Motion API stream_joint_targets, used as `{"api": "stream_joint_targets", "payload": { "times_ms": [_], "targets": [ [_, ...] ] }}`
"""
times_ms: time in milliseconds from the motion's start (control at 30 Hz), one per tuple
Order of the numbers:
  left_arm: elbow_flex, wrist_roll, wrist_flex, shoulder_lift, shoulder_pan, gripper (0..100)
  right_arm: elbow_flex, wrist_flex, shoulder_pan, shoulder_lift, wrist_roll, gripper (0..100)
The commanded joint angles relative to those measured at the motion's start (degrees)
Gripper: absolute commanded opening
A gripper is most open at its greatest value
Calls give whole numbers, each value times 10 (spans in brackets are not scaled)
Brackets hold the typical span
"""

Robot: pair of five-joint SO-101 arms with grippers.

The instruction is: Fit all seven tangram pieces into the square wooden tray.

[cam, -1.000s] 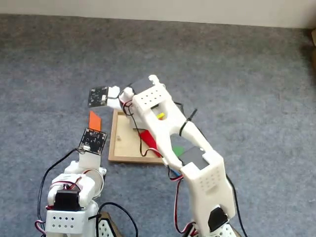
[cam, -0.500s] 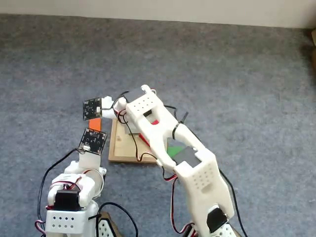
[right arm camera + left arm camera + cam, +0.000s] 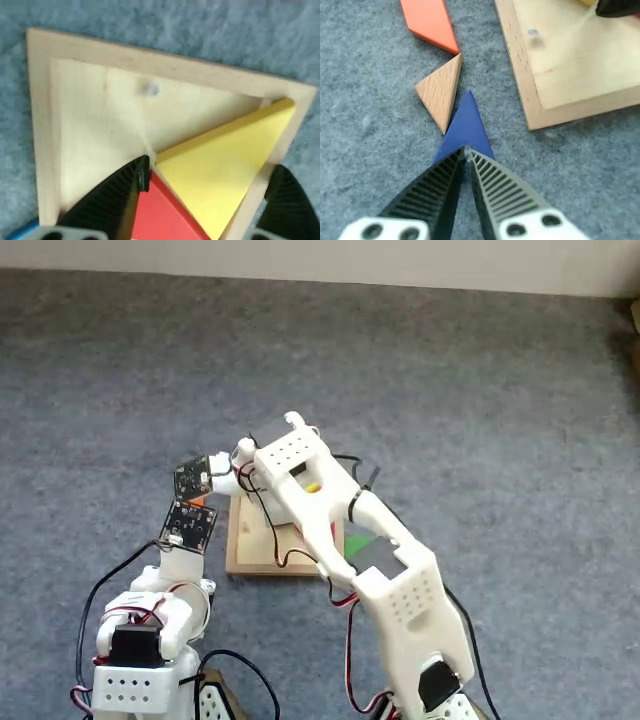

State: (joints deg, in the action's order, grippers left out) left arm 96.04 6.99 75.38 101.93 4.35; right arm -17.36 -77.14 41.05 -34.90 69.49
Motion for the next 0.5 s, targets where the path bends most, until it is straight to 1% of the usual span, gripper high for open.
{"api": "stream_joint_targets", "payload": {
  "times_ms": [0,100,167,367,467],
  "targets": [
    [11,3,3,24,-7,7,-13,-22,-5,55,7,331],
    [11,3,3,24,-7,7,-13,-22,-15,103,3,331],
    [11,3,3,24,-7,7,-12,-23,-21,132,-31,313],
    [11,3,3,24,-7,7,-12,-22,-44,172,-121,88],
    [11,3,3,24,-7,7,0,-17,-44,171,-190,6]
  ]
}}
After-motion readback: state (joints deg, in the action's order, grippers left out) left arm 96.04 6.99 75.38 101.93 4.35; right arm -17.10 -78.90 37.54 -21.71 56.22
